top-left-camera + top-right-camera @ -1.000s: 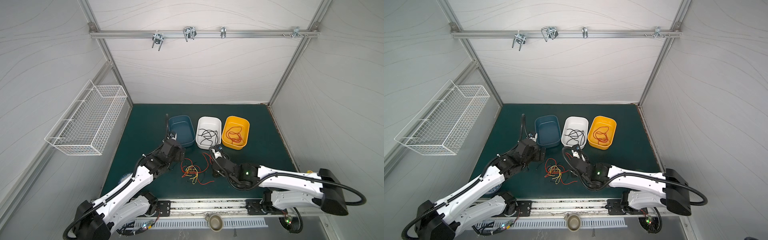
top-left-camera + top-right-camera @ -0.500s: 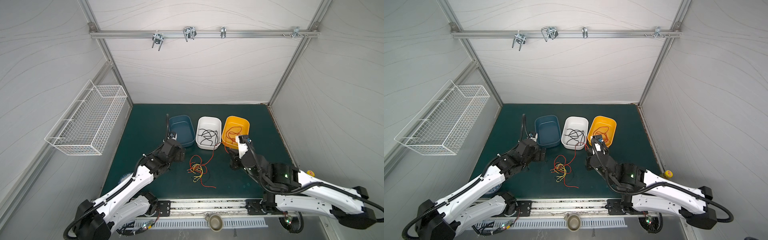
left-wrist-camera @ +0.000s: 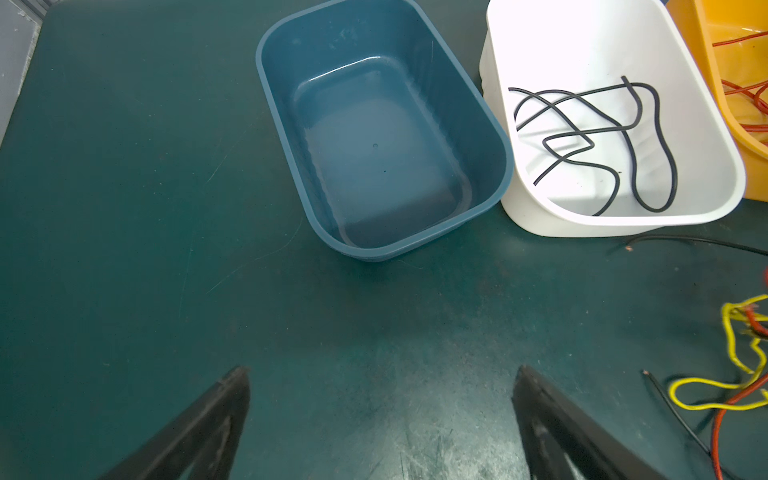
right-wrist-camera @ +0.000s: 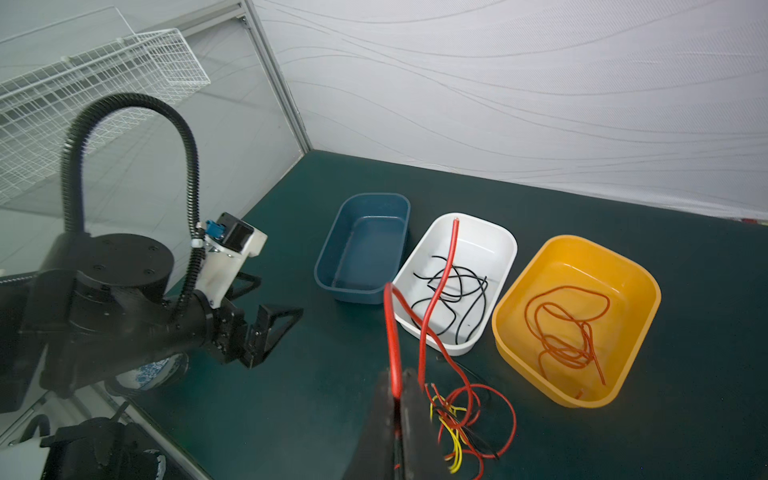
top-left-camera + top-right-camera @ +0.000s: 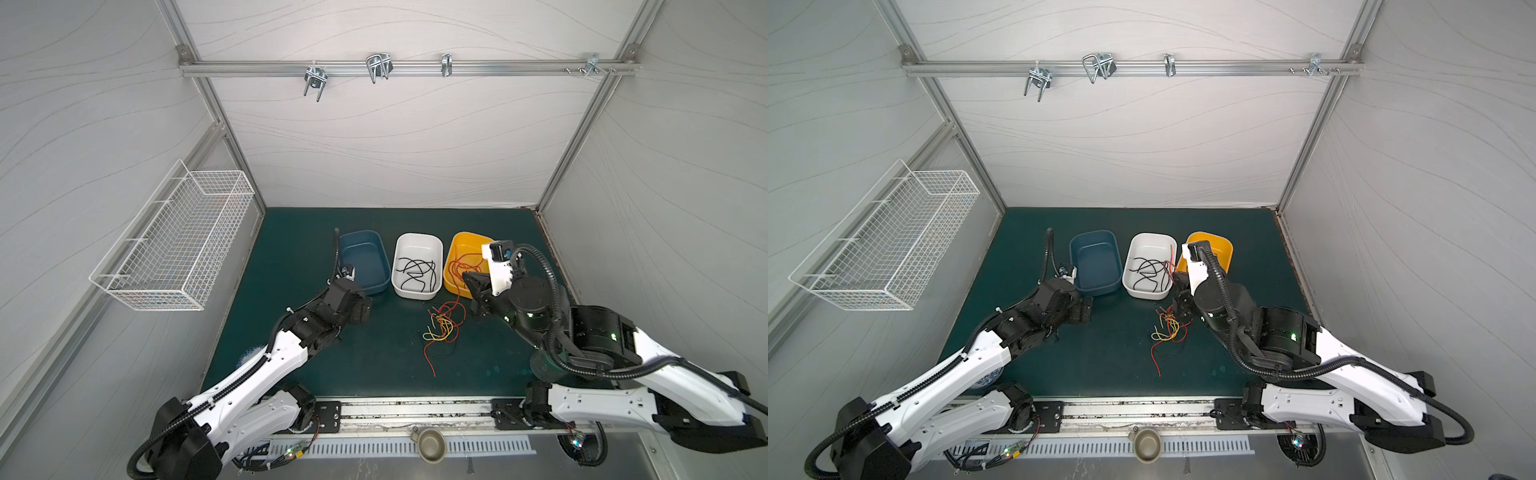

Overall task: Untangle the cables
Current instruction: 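Lift the red wire high with the right gripper, pulling it from the tangle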

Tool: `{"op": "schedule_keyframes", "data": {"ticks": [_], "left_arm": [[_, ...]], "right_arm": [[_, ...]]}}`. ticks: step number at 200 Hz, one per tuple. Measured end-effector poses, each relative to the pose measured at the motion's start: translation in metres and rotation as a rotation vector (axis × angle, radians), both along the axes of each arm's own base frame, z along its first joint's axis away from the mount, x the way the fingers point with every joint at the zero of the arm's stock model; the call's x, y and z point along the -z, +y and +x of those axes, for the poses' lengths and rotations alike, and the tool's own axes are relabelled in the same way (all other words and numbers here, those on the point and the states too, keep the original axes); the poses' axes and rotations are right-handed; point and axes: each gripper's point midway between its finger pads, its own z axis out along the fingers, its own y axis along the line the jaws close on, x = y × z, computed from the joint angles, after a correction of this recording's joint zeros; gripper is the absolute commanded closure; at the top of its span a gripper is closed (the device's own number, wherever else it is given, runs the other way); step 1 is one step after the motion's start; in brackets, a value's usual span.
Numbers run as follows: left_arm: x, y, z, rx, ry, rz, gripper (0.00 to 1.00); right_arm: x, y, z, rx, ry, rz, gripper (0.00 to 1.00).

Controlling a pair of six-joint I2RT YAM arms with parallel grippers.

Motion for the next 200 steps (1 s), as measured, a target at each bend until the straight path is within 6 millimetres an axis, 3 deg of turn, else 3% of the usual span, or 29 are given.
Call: {"op": "schedule_keyframes", "data": {"ticks": [130, 200], "left_arm": [[0.006, -0.002, 0.0, 0.009, 0.019, 0.01, 0.0], [0.006, -0.011, -0.004, 0.046, 0.026, -0.003, 0.0]], "right_arm": [[-0.116, 0.03, -0.022, -0.218, -0.062, 0.139, 1.0], [-0.163, 0.046, -0.033, -0.311, -0.09, 0.214, 1.0]]}}
